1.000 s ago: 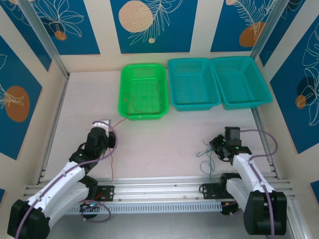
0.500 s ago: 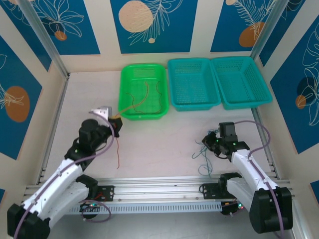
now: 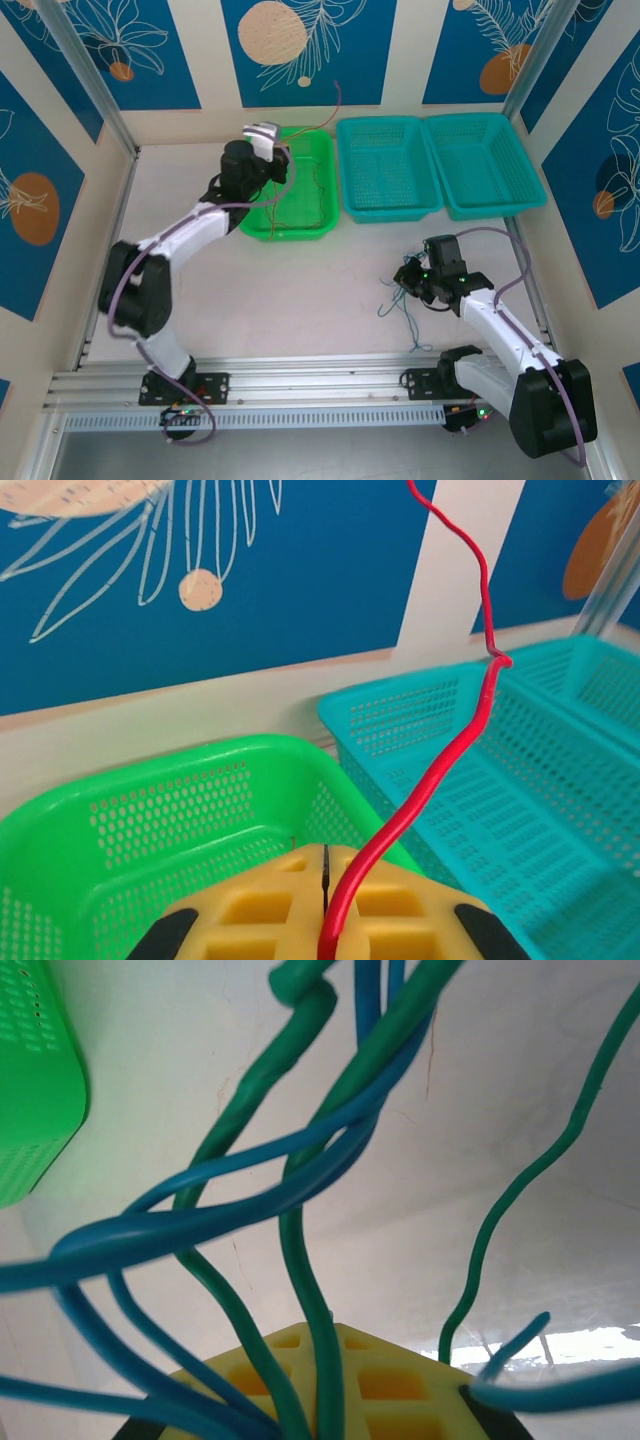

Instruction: Untangle the cables

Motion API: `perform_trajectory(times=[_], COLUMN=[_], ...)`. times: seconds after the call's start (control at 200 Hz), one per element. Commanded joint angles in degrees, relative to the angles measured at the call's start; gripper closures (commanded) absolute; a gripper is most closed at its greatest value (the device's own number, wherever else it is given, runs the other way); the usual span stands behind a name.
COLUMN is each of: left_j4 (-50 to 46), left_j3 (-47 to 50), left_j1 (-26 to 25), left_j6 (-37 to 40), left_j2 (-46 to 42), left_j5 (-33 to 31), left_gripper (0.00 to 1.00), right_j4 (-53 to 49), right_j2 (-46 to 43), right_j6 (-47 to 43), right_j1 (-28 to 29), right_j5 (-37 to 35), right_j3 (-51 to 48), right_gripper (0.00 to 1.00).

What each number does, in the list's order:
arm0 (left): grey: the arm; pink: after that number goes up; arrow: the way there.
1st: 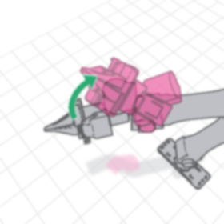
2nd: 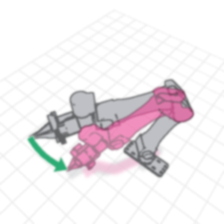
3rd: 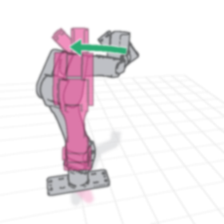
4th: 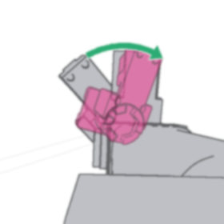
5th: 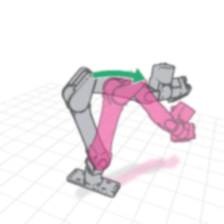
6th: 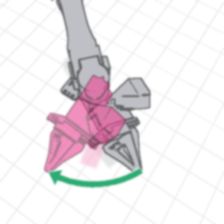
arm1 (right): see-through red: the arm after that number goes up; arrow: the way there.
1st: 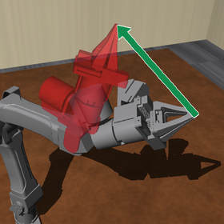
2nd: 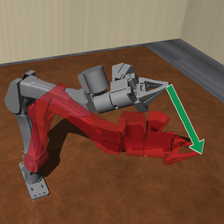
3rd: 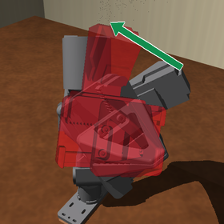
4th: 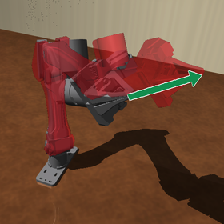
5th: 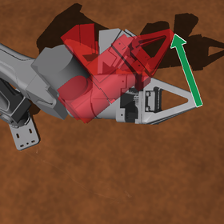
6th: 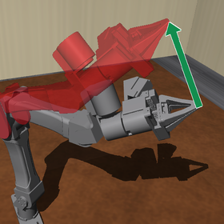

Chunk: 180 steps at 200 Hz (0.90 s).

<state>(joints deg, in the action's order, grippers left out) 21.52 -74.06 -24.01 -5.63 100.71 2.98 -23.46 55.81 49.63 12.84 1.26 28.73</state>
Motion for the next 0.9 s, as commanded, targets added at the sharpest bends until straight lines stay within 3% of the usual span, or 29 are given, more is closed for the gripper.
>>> perform_trajectory(times=[0.0,0.275,0.415,0.53,0.725,0.82,0.895], left_j4=[2.8,-0.4,-10.3,-10.9,-12.7,-12.7,-13.2], left_j3=[-4.8,-1.5,-5.8,-7.0,-10.1,-10.0,-9.6], left_j1=[0.4,1.9,2.6,2.8,3.3,3.3,3.1], left_j6=[7.6,11.9,12.5,11.8,8.9,5.5,2.2], left_j2=[5.3,10.9,14.1,14.7,10.1,5.6,1.9], left_j5=[0.0,-7.1,-8.6,-8.2,-8.5,-2.6,2.1], left_gripper=[1.0,1.0,1.0,0.59,0.32,0.11,0.05], right_j4=[-1.9,-1.8,-1.0,-1.2,-2.6,-2.2,-1.0], right_j2=[-2.0,-3.1,-2.0,-0.9,-1.6,-1.7,-1.2], right_j6=[-1.3,-1.8,-2.1,-2.2,-2.5,-2.5,-2.8], right_j1=[0.7,1.0,1.1,1.2,1.5,1.6,1.9], right_j5=[-0.8,-0.8,-0.2,0.2,-0.6,-0.9,0.1], right_j3=[1.0,0.0,0.4,1.2,1.8,1.6,1.4], right_gripper=[1.0,1.0,1.0,1.0,1.0,1.0,1.0])
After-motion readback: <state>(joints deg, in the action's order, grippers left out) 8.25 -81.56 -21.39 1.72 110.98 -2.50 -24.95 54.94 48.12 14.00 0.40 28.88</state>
